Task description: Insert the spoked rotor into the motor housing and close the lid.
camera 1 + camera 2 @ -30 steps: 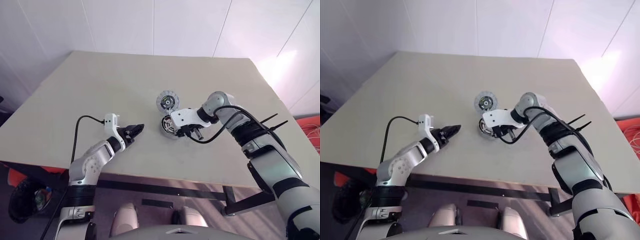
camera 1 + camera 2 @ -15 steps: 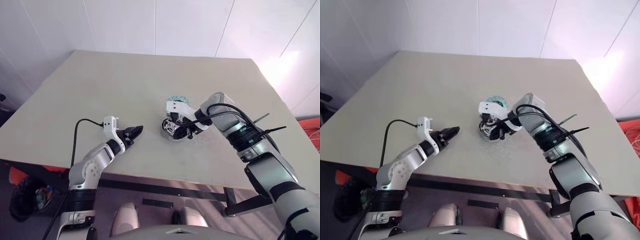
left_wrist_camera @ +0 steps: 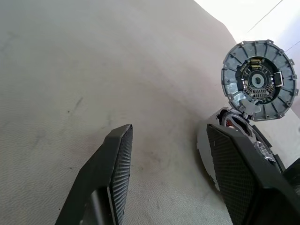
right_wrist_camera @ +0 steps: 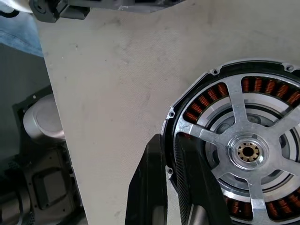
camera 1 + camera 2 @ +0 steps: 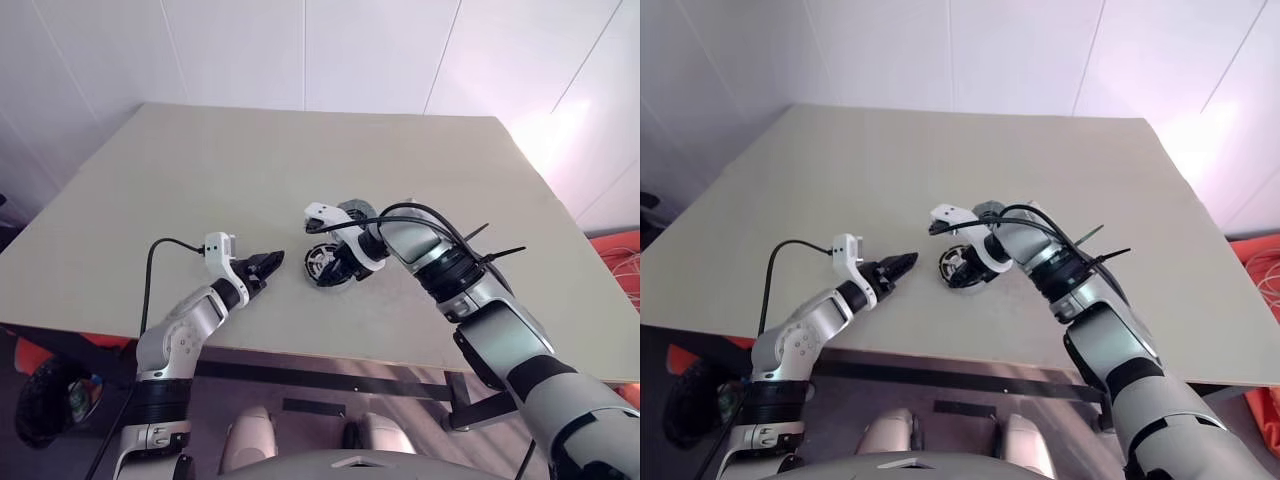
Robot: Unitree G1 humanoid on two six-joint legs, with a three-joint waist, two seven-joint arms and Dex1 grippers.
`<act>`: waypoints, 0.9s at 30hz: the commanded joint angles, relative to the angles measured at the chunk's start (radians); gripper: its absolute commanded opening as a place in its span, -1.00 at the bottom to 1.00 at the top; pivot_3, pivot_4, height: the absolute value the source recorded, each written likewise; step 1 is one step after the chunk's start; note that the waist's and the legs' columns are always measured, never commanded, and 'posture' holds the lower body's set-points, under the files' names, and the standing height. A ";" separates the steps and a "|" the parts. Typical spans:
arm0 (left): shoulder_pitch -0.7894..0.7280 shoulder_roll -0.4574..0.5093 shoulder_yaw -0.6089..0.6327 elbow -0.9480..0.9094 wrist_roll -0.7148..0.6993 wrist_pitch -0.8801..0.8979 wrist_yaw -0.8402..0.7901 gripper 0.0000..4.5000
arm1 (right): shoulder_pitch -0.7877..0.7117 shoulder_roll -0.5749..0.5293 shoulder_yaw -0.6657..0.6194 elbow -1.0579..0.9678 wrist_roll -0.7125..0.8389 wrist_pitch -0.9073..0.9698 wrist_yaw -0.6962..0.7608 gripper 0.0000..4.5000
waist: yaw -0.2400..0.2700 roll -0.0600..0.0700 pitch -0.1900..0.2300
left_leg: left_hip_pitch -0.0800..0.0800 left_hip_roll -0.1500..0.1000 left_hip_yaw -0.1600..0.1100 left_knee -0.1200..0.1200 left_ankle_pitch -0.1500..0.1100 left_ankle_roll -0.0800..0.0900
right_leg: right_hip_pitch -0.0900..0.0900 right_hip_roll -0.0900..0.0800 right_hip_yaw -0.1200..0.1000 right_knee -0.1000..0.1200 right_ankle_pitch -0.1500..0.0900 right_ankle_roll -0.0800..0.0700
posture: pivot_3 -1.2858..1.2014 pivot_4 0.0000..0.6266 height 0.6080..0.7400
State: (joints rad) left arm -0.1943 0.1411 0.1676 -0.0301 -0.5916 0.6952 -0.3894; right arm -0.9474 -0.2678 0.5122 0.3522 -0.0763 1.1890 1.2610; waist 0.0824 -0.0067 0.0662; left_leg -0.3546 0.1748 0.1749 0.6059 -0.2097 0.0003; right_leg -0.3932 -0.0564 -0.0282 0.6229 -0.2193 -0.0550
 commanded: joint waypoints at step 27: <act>-0.020 0.025 0.015 -0.033 -0.013 -0.016 -0.010 0.19 | 0.007 -0.315 -0.034 -0.112 0.164 -1.229 0.334 0.57 | 0.019 -0.001 0.005 | -0.013 -0.002 -0.003 -0.007 -0.001 0.005 | -0.011 0.000 -0.005 -0.013 0.009 -0.001 | 0.03 -1.00 1.00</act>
State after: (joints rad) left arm -0.2000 0.1578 0.1683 -0.0329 -0.5923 0.6953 -0.3901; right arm -0.9419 -0.5325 0.4559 0.2269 0.1154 0.1546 1.5116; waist 0.1018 -0.0082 0.0708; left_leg -0.3691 0.1723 0.1718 0.5999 -0.2118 0.0077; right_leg -0.4038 -0.0572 -0.0328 0.6092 -0.2108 -0.0562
